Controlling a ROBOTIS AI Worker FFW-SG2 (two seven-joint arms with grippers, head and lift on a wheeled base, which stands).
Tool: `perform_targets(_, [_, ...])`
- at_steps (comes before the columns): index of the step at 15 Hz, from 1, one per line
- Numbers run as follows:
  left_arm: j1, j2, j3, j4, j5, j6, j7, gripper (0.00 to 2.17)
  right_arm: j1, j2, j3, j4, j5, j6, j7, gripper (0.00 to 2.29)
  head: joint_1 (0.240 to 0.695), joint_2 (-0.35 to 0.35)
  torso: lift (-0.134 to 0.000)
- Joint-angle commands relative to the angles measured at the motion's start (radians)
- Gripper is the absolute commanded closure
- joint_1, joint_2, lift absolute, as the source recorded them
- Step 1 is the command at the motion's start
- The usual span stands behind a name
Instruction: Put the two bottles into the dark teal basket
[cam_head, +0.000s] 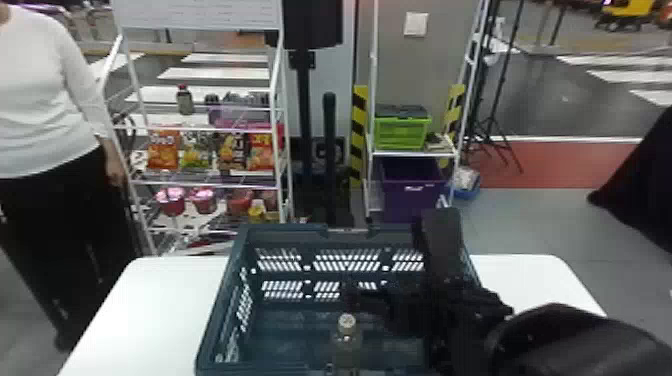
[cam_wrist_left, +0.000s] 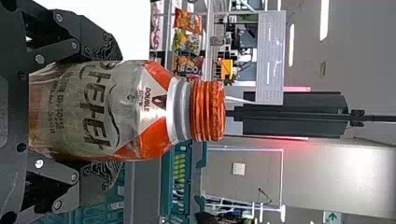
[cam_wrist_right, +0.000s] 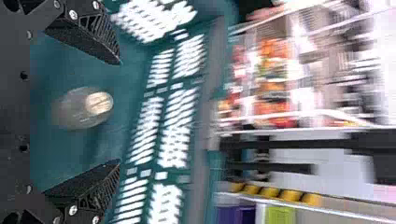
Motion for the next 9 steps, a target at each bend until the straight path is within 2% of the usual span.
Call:
perform_targets(1, [-0.006, 0.0, -0.002, -0.002, 0.002, 0.012, 0.0, 2.15, 0.089, -0.03, -0.037, -0.084, 0.003, -0.101, 0.004, 0.16, 0.499, 0.0, 0.0])
perform_targets(2, [-0.009, 0.0, -0.002, -0.002, 0.002, 0.015, 0.0, 2.15, 0.129, -0.045, -0.047, -0.116, 0.015, -0.116, 0.004, 0.16, 0.499, 0.0, 0.0])
perform_targets(5, [-0.013, 0.002, -0.002, -0.002, 0.004, 0.021, 0.0, 2.15, 0.313, -0.095, -0.099, -0.207, 0.045, -0.365, 0.052, 0.15, 0.499, 0.0, 0.0])
perform_targets(7, [-0.016, 0.003, -0.002, -0.012, 0.004, 0.037, 0.0, 2.15, 0.451, -0.101, -0.153, -0.245, 0.051, -0.564, 0.113, 0.15, 0.499, 0.0, 0.0])
perform_targets(9, [-0.021, 0.006, -0.002, -0.023, 0.004, 0.052, 0.0, 2.15, 0.6, -0.101, -0.205, -0.281, 0.051, -0.742, 0.145, 0.15, 0.499, 0.0, 0.0])
